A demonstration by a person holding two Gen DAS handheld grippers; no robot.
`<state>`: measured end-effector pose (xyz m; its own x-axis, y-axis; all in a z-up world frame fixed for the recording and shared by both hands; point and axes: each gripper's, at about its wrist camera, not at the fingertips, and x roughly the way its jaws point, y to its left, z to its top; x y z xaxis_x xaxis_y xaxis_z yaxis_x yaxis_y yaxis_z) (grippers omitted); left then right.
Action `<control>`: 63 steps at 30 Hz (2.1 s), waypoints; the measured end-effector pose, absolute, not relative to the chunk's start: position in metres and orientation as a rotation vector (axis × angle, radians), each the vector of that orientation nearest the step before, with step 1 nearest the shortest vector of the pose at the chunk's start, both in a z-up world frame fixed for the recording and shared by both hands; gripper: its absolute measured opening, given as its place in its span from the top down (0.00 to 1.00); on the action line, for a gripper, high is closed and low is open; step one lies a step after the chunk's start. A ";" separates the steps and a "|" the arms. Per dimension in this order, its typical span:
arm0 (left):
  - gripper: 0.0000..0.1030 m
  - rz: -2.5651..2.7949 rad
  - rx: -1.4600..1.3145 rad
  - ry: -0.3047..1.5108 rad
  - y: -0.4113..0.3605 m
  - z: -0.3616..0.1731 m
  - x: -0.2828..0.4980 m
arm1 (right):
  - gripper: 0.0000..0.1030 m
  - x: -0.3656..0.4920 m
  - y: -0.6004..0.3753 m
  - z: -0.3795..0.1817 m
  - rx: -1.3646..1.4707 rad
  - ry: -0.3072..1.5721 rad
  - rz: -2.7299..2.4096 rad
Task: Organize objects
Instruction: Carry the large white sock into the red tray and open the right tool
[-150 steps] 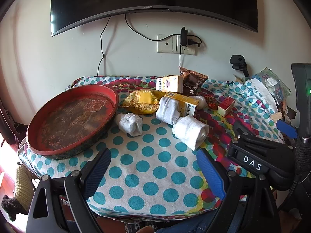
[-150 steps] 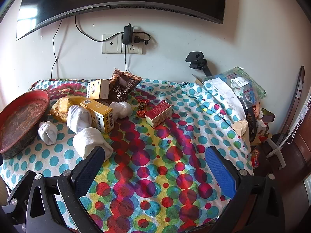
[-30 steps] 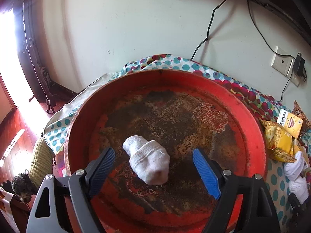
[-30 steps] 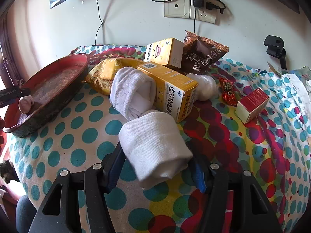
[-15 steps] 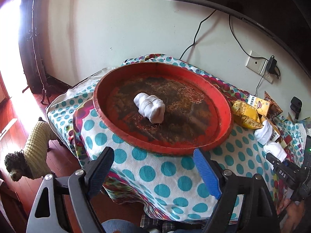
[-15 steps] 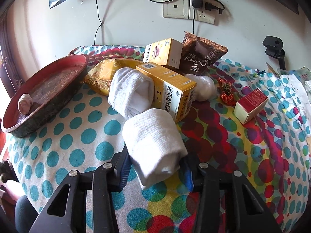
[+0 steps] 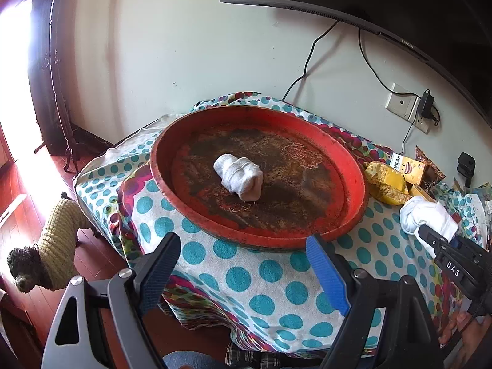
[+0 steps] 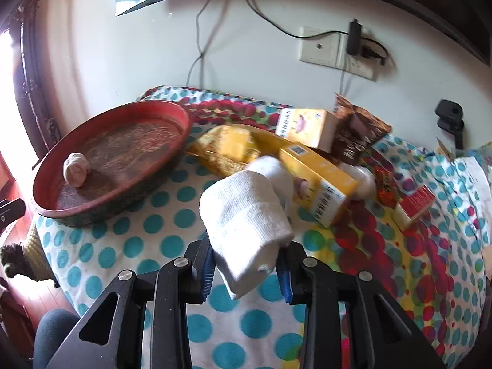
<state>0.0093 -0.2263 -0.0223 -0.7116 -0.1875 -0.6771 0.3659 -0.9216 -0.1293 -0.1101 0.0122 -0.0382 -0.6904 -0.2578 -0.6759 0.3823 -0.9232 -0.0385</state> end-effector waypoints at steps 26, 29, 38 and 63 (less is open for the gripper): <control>0.17 -2.528 0.954 0.464 -0.267 -0.031 0.015 | 0.69 -0.152 -0.165 -0.054 0.966 0.501 -2.341; 0.17 -2.530 0.956 0.470 -0.268 -0.031 0.014 | 0.69 -0.155 -0.169 -0.056 0.973 0.508 -2.337; 0.17 -2.530 0.950 0.466 -0.267 -0.032 0.015 | 0.69 -0.158 -0.178 -0.062 0.975 0.530 -2.326; 0.17 -2.697 0.976 0.326 -0.215 -0.034 0.006 | 0.09 -0.143 0.017 -0.044 0.962 0.283 -2.647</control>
